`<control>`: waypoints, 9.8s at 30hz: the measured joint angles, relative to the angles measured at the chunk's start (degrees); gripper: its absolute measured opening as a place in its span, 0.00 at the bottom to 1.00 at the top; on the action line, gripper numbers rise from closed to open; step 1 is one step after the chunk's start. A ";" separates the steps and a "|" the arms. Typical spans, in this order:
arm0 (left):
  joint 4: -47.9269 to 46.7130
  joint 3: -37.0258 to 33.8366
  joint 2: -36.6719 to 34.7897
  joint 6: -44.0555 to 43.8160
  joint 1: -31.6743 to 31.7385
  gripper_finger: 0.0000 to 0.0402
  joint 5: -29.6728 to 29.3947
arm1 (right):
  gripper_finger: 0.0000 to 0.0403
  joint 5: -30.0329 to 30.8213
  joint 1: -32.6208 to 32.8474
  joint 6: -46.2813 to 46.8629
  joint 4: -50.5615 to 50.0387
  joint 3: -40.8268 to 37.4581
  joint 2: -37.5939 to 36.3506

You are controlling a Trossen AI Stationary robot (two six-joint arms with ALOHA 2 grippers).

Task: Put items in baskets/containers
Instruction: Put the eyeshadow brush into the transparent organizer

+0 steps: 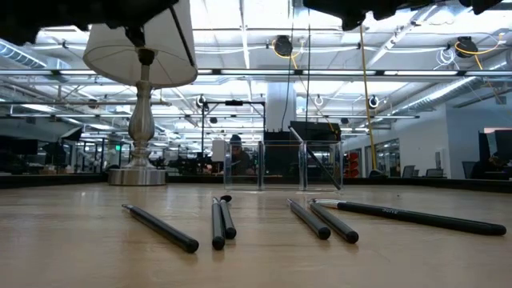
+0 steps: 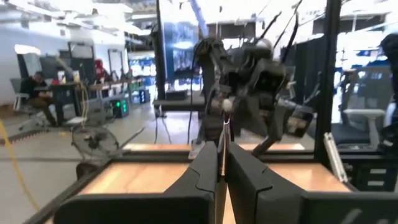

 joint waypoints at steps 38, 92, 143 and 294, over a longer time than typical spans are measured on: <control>31.66 8.01 44.45 -5.02 6.02 0.04 -16.23 | 0.15 0.03 -0.28 1.89 3.06 -0.74 -0.05; 18.64 14.45 52.25 -9.52 11.01 0.06 -12.37 | 0.15 0.03 -1.05 2.50 5.64 -0.76 2.20; -32.48 16.55 8.95 6.29 -3.82 0.16 -23.35 | 0.15 -0.07 -1.79 2.16 7.57 -4.04 2.17; -51.42 16.50 -3.59 2.65 -20.46 0.06 -18.57 | 0.00 16.95 13.29 51.59 -24.74 12.47 30.87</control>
